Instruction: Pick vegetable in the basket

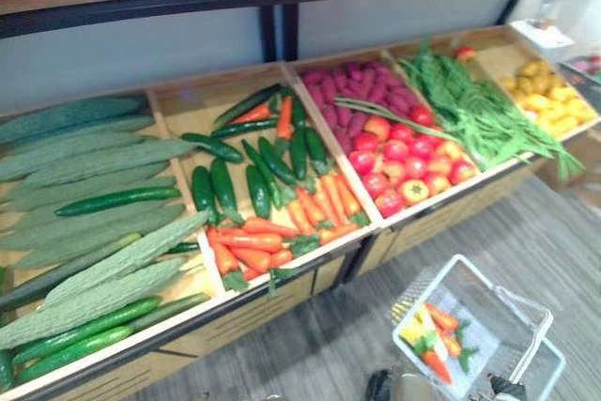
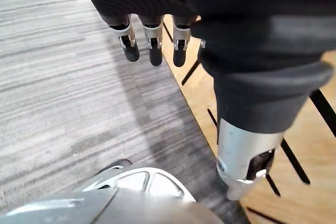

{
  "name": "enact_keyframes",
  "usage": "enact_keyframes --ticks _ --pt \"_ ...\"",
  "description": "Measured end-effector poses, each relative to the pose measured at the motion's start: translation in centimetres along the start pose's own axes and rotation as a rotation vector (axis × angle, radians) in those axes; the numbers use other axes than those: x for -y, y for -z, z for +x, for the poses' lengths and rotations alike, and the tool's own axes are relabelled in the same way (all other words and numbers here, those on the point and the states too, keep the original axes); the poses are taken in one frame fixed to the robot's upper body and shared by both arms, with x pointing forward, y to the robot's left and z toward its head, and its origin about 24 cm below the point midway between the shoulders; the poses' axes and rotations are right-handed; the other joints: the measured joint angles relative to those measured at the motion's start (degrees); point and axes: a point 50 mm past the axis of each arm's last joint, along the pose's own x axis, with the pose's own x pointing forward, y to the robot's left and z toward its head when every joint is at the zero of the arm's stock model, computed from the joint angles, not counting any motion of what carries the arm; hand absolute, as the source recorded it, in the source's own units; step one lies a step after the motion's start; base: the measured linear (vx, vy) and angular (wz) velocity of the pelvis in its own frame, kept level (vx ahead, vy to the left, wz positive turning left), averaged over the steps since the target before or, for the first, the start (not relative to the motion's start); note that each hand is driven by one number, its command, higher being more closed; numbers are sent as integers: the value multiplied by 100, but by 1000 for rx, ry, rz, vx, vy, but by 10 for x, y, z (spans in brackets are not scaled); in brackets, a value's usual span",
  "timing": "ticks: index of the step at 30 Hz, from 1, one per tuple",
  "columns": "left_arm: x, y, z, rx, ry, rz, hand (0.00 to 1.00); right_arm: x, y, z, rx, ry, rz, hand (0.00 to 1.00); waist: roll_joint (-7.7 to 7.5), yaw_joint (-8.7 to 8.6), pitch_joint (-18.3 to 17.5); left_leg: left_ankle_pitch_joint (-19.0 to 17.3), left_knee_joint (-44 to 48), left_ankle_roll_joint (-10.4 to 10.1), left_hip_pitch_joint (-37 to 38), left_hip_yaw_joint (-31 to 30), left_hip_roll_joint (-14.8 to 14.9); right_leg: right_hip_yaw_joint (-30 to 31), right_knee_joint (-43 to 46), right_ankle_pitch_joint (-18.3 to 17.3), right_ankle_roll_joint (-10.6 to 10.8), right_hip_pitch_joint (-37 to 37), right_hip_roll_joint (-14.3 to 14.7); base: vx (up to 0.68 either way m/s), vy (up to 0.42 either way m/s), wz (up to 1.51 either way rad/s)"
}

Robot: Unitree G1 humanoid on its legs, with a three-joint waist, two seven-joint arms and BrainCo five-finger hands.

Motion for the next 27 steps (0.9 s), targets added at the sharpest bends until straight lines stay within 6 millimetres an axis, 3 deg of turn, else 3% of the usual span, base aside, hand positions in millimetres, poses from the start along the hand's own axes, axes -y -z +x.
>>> enact_keyframes --ticks 2,3,4,5,7,8,10,11,13,14,15,16,17,20,22,23,24,27 --pt "1 2 0 -4 13 15 0 -7 0 -1 -10 -18 -5 100 -91 17 -45 213 -279 10 33 552 -32 -97 135 -29 75 334 -196 -130 -3 -149" --pt "-1 1 0 -2 14 12 0 -13 -1 -2 -9 -33 -6 100 -161 114 -84 320 -331 -3 28 989 -19 -175 -39 15 109 498 -343 -175 -123 -202" --pt "-5 2 1 0 7 16 0 -20 -1 -3 -15 -52 -2 100 -250 139 -136 382 -319 -29 10 1443 3 -303 -506 325 172 680 -444 -178 -165 -232" --pt "-8 1 3 3 1 21 0 -25 0 -5 -26 -63 0 100 -336 159 -174 402 -245 -55 5 1768 20 -380 -1046 360 287 756 -401 -141 -194 -193" --pt "-3 -2 2 11 25 28 0 -21 0 -3 -35 -51 -5 100 -196 209 -234 714 -467 44 22 2057 138 -825 -1964 274 258 870 -107 -183 -365 -197" --pt "3 -3 0 18 52 47 0 -16 -2 0 -41 -35 -8 100 -140 156 -239 755 -545 23 35 2074 155 -1052 -2156 42 341 813 -139 -187 -451 -176" --pt "1 -13 4 43 56 71 0 -9 2 0 -68 -11 6 100 -206 -19 -226 806 -378 -53 82 2341 131 -1236 -2315 -278 445 786 -158 -19 -340 -100" --pt "5 -17 4 61 73 96 0 -3 9 0 -94 8 13 100 -123 -84 -226 833 -175 -94 156 2427 316 -1236 -2533 -279 443 885 2 52 -343 -84" --pt "3 -19 4 75 80 119 0 0 20 -3 -120 12 11 100 -130 -72 -215 844 654 -76 229 2511 742 -1190 -2855 -278 442 1169 174 30 -285 -65" --pt "1 -21 6 80 77 124 0 4 25 -4 -136 28 19 100 -211 -83 -176 634 736 -291 186 2375 813 -1038 -3146 -280 439 1407 207 -53 -186 -48" --pt "2 -22 6 82 78 122 0 8 28 -3 -140 37 12 100 -179 -99 -178 637 629 -287 129 2294 792 -1026 -3216 -279 440 1455 229 -135 -138 -56" --pt "10 -25 3 88 96 110 0 15 28 -2 -138 50 3 100 13 -78 -198 857 483 -133 -38 2193 839 -1006 -3328 -281 443 1487 366 -132 -15 -51" --pt "14 -25 2 87 107 102 0 16 25 -1 -132 46 2 100 122 -89 -203 836 565 -137 21 2269 993 -993 -3439 -310 500 1558 480 -79 -8 -43" --pt "8 -27 4 90 89 90 0 5 27 -3 -140 21 10 100 67 -171 -105 840 1184 -132 114 2253 1259 -901 -3521 -342 550 1718 497 -39 -6 -35" --pt "7 -21 4 74 82 82 0 7 24 -2 -124 12 -24 100 73 -184 -60 939 1655 -122 244 1845 1379 -606 -3633 -342 550 1917 502 -56 4 -73" --pt "6 -16 3 61 80 71 0 6 23 -2 -115 2 -39 100 76 -155 -47 1136 2011 -149 169 1168 1387 -281 -3677 -339 548 1962 463 -31 44 -128" --pt "6 -15 2 48 70 32 0 2 14 0 -79 -16 -60 100 31 -53 4 946 2213 -301 -227 -13 1032 232 -3711 -341 550 1914 295 -8 91 -142" --pt "14 -11 -2 39 84 6 0 1 4 3 -48 -28 -79 100 120 -3 41 420 1246 -618 -359 -1653 -69 846 -3721 -250 695 1708 87 -15 176 -119"
